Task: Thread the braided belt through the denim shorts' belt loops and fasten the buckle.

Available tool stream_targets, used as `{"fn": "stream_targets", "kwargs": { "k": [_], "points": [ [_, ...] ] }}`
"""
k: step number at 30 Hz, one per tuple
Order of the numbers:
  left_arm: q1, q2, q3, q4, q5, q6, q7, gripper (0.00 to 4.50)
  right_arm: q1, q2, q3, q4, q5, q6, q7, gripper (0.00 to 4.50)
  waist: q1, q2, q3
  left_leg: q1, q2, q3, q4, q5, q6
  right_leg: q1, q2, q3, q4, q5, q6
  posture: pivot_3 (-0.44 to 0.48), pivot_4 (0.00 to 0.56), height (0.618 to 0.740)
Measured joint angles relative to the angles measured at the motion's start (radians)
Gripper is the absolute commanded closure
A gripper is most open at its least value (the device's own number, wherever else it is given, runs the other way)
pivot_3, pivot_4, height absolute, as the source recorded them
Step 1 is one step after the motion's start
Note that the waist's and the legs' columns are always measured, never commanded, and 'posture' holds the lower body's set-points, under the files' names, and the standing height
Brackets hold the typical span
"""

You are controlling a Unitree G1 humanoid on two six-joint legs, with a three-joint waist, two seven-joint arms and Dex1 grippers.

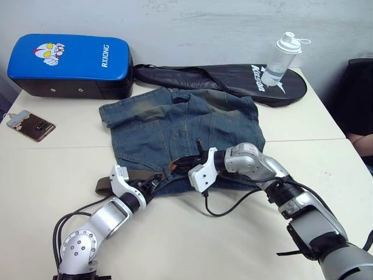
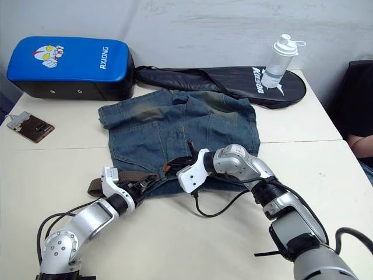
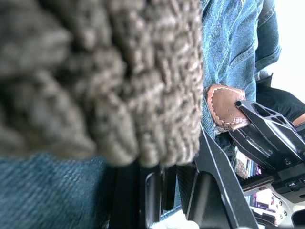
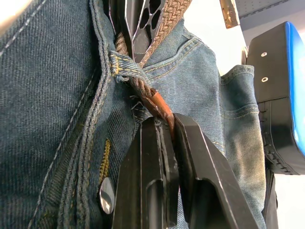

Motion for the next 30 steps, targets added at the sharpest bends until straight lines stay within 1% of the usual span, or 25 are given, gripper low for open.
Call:
{"fn": "stream_targets", "kwargs": {
  "k": [1, 3, 4, 6, 8, 11, 12, 14, 16, 21, 25, 30],
  "points": [
    [0.001, 0.000, 0.001, 0.000, 0.000, 0.000, -0.003, 4.50, 0.000, 0.000, 0.000, 0.000, 0.003, 0.001, 0.003, 4.48, 0.000, 0.000, 0.000, 0.000, 0.000, 0.000, 0.000, 0.000, 0.000, 0.000, 0.000, 0.000, 0.000, 0.000, 0.000, 0.000, 0.150, 0.740],
    [0.004, 0.001, 0.005, -0.001, 0.002, 0.001, -0.009, 3.58, 0.000, 0.000, 0.000, 0.000, 0.011, 0.005, 0.010, 4.50, 0.000, 0.000, 0.000, 0.000, 0.000, 0.000, 0.000, 0.000, 0.000, 0.000, 0.000, 0.000, 0.000, 0.000, 0.000, 0.000, 0.150, 0.740],
    [0.007, 0.002, 0.007, -0.007, 0.002, 0.001, -0.019, 3.30, 0.000, 0.001, -0.001, 0.000, 0.020, 0.006, 0.015, 4.50, 0.000, 0.000, 0.000, 0.000, 0.000, 0.000, 0.000, 0.000, 0.000, 0.000, 0.000, 0.000, 0.000, 0.000, 0.000, 0.000, 0.150, 0.740],
    [0.012, 0.018, 0.011, -0.028, 0.001, 0.004, -0.038, 2.42, -0.007, 0.007, -0.001, -0.001, 0.031, 0.013, 0.028, 4.50, -0.004, 0.001, 0.000, 0.000, 0.000, 0.000, 0.000, 0.000, -0.001, 0.000, 0.000, 0.000, 0.000, 0.000, 0.000, 0.000, 0.150, 0.740],
    [0.030, 0.041, 0.014, -0.060, -0.004, 0.009, -0.058, 1.56, -0.019, 0.010, -0.001, -0.002, 0.040, 0.023, 0.042, 4.50, -0.009, 0.001, 0.001, 0.000, 0.001, 0.000, -0.001, -0.001, -0.001, -0.001, 0.000, 0.000, 0.000, 0.000, -0.001, 0.000, 0.150, 0.740],
    [0.075, 0.107, 0.022, -0.124, -0.031, 0.026, -0.096, 0.28, -0.056, 0.011, -0.001, -0.001, 0.058, 0.034, 0.067, 4.50, -0.018, 0.001, 0.001, -0.002, 0.001, 0.000, -0.003, 0.001, 0.001, -0.004, 0.001, 0.000, 0.000, -0.001, -0.002, 0.000, 0.150, 0.740],
    [0.090, 0.126, 0.027, -0.142, -0.038, 0.028, -0.108, 0.09, -0.067, 0.010, -0.001, 0.000, 0.067, 0.042, 0.076, 4.50, -0.021, 0.001, 0.001, -0.003, 0.001, 0.000, -0.004, 0.001, 0.001, -0.005, 0.001, 0.000, 0.000, -0.002, -0.002, 0.000, 0.150, 0.740],
    [0.126, 0.160, 0.037, -0.172, -0.046, 0.033, -0.128, 0.09, -0.088, 0.009, -0.002, 0.000, 0.100, 0.054, 0.108, 4.50, -0.025, 0.002, 0.001, -0.003, 0.001, 0.001, -0.007, 0.002, 0.000, -0.006, 0.001, 0.001, -0.001, -0.002, -0.003, 0.000, 0.150, 0.740],
    [0.153, 0.175, 0.044, -0.178, -0.045, 0.032, -0.149, 0.09, -0.102, 0.003, -0.006, -0.001, 0.154, 0.079, 0.159, 4.50, -0.025, 0.002, 0.001, -0.003, 0.001, 0.001, -0.009, 0.002, 0.000, -0.007, 0.002, 0.001, -0.002, -0.002, -0.003, 0.000, 0.150, 0.740],
    [0.152, 0.190, 0.029, -0.178, -0.017, 0.032, -0.170, 0.09, -0.186, -0.032, -0.028, 0.004, 0.260, 0.116, 0.272, 4.50, -0.025, 0.003, 0.002, -0.003, 0.001, 0.002, -0.010, 0.004, 0.000, -0.008, 0.002, 0.001, -0.001, -0.002, -0.004, 0.000, 0.150, 0.740],
    [0.142, 0.193, 0.012, -0.177, 0.015, 0.032, -0.186, 0.09, -0.257, -0.066, -0.055, 0.071, 0.262, 0.089, 0.285, 4.50, -0.024, 0.003, 0.002, -0.002, 0.001, 0.002, -0.010, 0.005, 0.000, -0.008, 0.001, 0.001, -0.001, -0.002, -0.004, 0.000, 0.150, 0.740],
    [0.153, 0.262, 0.016, -0.201, 0.065, 0.049, -0.266, 0.09, -0.297, -0.112, -0.055, 0.205, 0.241, 0.017, 0.292, 4.50, -0.024, 0.003, 0.002, -0.004, 0.000, 0.002, -0.011, 0.005, -0.001, -0.010, 0.001, 0.001, -0.001, -0.003, -0.004, 0.000, 0.150, 0.740]
  ]
}}
